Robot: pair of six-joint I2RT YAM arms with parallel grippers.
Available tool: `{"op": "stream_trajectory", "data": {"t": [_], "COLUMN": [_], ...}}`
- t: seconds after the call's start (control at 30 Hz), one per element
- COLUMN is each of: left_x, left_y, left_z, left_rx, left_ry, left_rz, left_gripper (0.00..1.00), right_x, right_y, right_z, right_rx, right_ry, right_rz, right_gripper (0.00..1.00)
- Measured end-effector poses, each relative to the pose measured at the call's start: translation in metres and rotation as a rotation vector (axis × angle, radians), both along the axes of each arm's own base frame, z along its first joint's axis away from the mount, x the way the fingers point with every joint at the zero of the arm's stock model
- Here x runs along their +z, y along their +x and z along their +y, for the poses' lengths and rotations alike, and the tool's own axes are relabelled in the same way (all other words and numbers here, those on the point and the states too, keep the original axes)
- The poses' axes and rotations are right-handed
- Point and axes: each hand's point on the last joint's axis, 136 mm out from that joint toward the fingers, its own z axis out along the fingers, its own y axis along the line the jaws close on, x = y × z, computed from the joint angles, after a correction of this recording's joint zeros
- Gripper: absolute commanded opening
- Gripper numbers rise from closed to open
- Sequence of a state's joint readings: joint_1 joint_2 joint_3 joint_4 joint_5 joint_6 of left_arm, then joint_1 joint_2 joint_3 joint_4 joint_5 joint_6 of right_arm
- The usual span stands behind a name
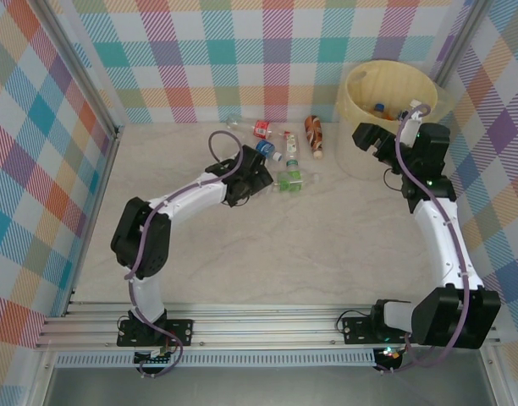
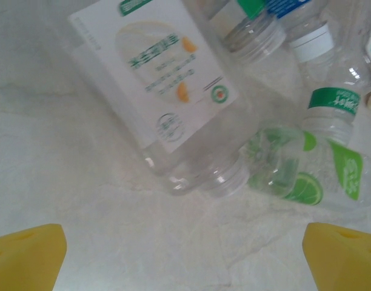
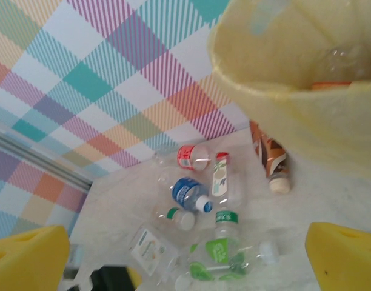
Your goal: Put the plastic bottles in the bin
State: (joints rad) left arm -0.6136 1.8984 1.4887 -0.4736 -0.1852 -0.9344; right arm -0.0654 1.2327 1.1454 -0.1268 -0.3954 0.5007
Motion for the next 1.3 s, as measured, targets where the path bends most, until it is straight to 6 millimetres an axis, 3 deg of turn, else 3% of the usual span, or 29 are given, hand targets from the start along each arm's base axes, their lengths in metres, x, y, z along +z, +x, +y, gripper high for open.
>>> {"op": "stream_trajectory", "data": {"t": [0.17,0.4,0.6,0.77,1.3], "left_x": [0.000,-0.003,-0.015,-0.019,-0.027], "left_y": [0.025,0.066,0.068,0.056,-0.027], "left_z": [-0.026,-0.060,-0.062,-0.048,0.032], "left_rx": [-0.052,-0.121,-0.131,-0.121,-0.099], "left_ry": [-0.039,-0.062,-0.047,-0.011,0.140], "left_rz": [-0.033,-0.107,-0.093,-0.082,0.017], "left_gripper": [1.00,1.00,1.00,1.00,1.00], "right_x": [-0.013,-0.011,-0.011,-0.011,-0.015], "right_y": [-0.005,-0.007,-0.008,-0.008,-0.009], "right_z": [0.009,0.017,0.019,0.019,0.027], "right_rx": [0.040,0.078,0.087,0.088,0.108], "right_ry": [0.037,0.061,0.062,0.063,0.063], "right_rz": [0.035,0.033,0.034,0.035,0.050], "right_gripper": [1.00,1.00,1.00,1.00,1.00]}}
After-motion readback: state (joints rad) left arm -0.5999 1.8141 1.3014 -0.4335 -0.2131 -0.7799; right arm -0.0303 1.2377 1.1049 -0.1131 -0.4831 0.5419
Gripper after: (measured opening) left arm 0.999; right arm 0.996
